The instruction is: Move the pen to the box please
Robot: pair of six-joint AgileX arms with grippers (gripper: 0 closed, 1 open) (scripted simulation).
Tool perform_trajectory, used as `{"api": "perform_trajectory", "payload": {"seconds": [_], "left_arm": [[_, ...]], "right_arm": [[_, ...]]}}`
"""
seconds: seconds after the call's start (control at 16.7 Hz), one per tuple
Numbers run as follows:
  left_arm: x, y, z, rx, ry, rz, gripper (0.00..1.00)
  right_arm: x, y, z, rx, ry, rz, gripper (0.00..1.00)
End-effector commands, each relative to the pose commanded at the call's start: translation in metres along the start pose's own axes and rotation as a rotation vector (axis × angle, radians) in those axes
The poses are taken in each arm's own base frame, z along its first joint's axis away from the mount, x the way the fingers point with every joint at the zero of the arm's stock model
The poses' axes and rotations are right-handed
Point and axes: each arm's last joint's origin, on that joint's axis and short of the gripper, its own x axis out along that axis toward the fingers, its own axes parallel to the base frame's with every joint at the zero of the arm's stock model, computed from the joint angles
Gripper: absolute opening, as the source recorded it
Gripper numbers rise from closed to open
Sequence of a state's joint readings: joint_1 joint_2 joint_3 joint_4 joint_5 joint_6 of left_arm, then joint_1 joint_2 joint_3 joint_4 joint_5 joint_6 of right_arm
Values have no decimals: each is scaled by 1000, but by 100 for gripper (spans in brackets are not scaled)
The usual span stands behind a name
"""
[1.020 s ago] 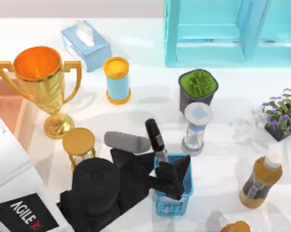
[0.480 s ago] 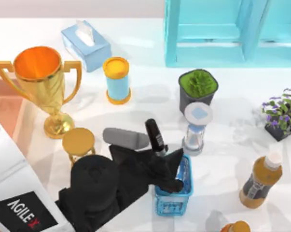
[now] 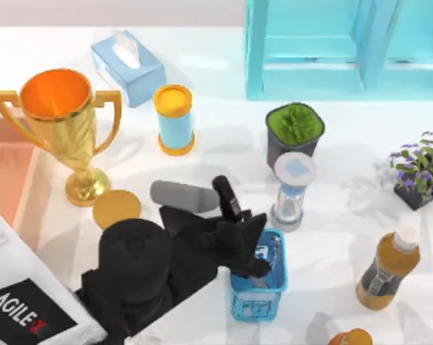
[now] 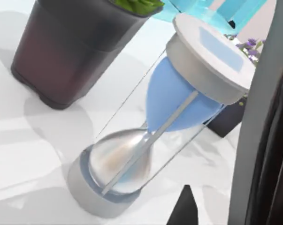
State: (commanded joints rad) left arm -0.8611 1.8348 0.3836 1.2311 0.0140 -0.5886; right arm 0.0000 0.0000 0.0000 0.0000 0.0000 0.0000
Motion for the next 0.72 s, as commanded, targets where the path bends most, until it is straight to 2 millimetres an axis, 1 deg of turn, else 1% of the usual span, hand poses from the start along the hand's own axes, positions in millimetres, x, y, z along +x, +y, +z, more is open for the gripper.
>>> {"api": "perform_trajectory", "payload": {"seconds": [0.18, 0.3, 0.42, 0.54, 0.72], "left_arm": [[-6, 1, 27, -13, 26, -23, 0], [-17, 5, 50, -25, 45, -22, 0], [-36, 11, 74, -39, 60, -5, 0], [-61, 17, 96, -51, 63, 17, 0], [-100, 21, 121, -48, 40, 37, 0]], "right_arm": [[0, 0, 0, 0, 0, 0, 100], [0, 0, 0, 0, 0, 0, 100], [0, 0, 0, 0, 0, 0, 100], [0, 0, 0, 0, 0, 0, 100], [0, 0, 0, 0, 0, 0, 100]]}}
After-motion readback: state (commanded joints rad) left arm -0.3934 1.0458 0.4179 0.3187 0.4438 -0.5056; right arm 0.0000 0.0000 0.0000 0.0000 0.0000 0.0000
